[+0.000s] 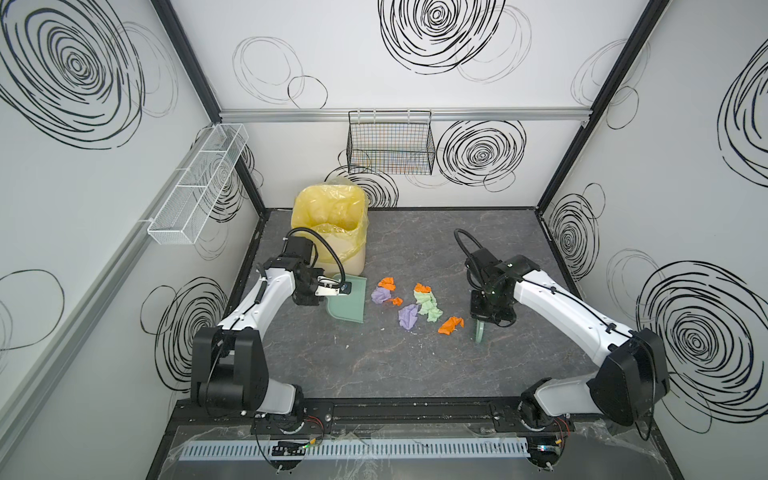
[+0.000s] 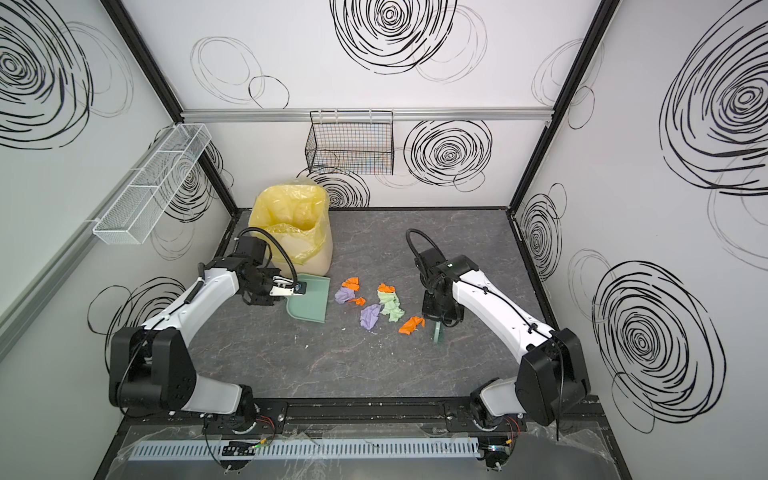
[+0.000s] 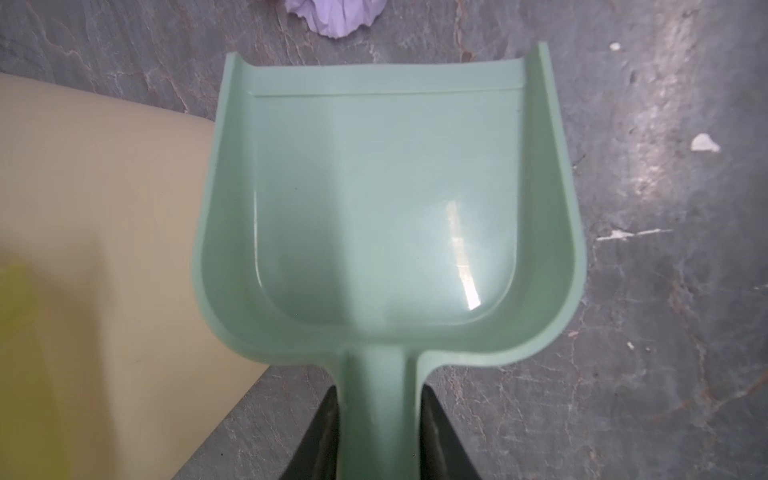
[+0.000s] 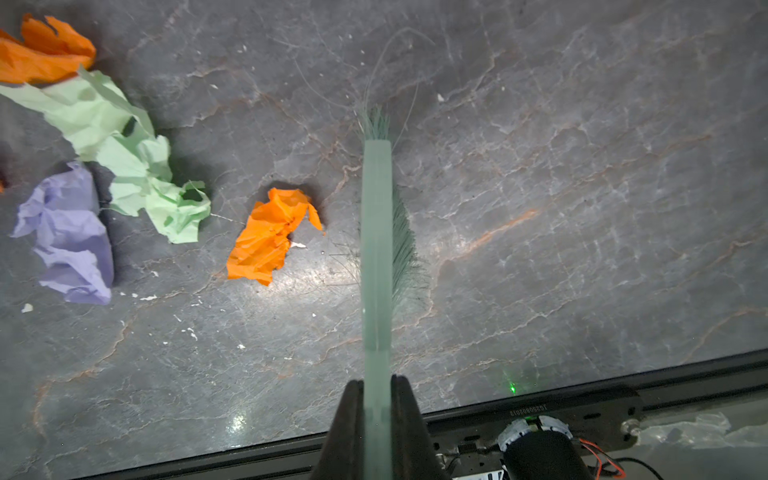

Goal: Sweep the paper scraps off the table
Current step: 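Move the dustpan with the left gripper beside the pile while the right brush pushes scraps, then sweep the scrap pile with the right brush into the dustpan held by the left gripper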

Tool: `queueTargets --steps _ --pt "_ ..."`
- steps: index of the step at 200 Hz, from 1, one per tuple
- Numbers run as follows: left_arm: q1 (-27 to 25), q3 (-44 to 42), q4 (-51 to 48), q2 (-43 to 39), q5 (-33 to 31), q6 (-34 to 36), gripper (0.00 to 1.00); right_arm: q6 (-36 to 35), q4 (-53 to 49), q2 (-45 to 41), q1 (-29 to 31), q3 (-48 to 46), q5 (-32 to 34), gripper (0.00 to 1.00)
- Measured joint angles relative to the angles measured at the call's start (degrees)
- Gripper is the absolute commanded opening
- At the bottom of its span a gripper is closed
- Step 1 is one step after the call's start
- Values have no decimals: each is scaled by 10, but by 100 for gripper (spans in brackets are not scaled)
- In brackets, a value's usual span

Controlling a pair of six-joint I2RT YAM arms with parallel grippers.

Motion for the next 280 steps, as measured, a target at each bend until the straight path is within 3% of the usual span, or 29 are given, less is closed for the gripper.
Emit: queueTargets --steps 95,280 --pt "-70 42 2 60 -21 -46 0 3 46 61 54 24 -21 0" --pt "-142 68 2 108 -20 -112 0 38 164 212 158 168 -89 0"
